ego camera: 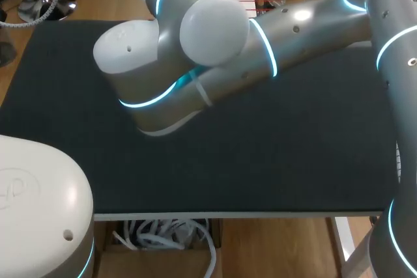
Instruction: Grab the tape and strap the tape.
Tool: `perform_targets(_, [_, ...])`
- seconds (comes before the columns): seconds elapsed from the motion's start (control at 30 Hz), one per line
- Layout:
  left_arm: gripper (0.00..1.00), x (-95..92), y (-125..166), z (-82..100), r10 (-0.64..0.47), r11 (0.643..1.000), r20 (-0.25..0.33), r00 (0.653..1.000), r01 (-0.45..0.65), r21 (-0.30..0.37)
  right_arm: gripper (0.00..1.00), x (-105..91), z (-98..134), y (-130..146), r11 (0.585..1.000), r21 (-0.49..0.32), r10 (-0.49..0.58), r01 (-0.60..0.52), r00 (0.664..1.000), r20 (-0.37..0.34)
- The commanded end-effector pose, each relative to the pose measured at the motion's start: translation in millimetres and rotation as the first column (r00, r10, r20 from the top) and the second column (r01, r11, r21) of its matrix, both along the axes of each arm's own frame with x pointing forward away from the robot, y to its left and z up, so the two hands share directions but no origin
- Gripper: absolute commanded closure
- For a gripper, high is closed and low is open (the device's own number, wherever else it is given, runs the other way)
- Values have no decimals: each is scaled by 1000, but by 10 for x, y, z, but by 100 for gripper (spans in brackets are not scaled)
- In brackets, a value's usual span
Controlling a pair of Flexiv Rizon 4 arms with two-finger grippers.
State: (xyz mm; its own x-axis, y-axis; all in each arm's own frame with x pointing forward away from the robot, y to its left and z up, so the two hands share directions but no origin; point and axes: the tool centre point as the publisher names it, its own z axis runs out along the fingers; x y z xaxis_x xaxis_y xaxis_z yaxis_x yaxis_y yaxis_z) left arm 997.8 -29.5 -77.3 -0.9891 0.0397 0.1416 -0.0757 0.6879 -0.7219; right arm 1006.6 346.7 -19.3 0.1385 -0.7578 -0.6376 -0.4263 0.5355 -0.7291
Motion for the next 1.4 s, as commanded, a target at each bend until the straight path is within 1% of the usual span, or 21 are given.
perform_targets(0.03, [100, -3, 5, 5, -1, 1000, -1, 1000, 1, 2, 100, 7, -15, 33, 1000, -2, -1, 1, 1000, 0])
perform_targets(0.97, [100, -3, 5, 5, -1, 1000, -1, 1000, 1, 2, 100, 36, -223, 137, 999, -54, -1, 0, 1000, -19])
perform_targets(1.4, [100, -3, 5, 5, -1, 1000, -1, 1000, 1, 2, 100, 14, -277, 183, 998, -69, 6, -8, 1000, -27])
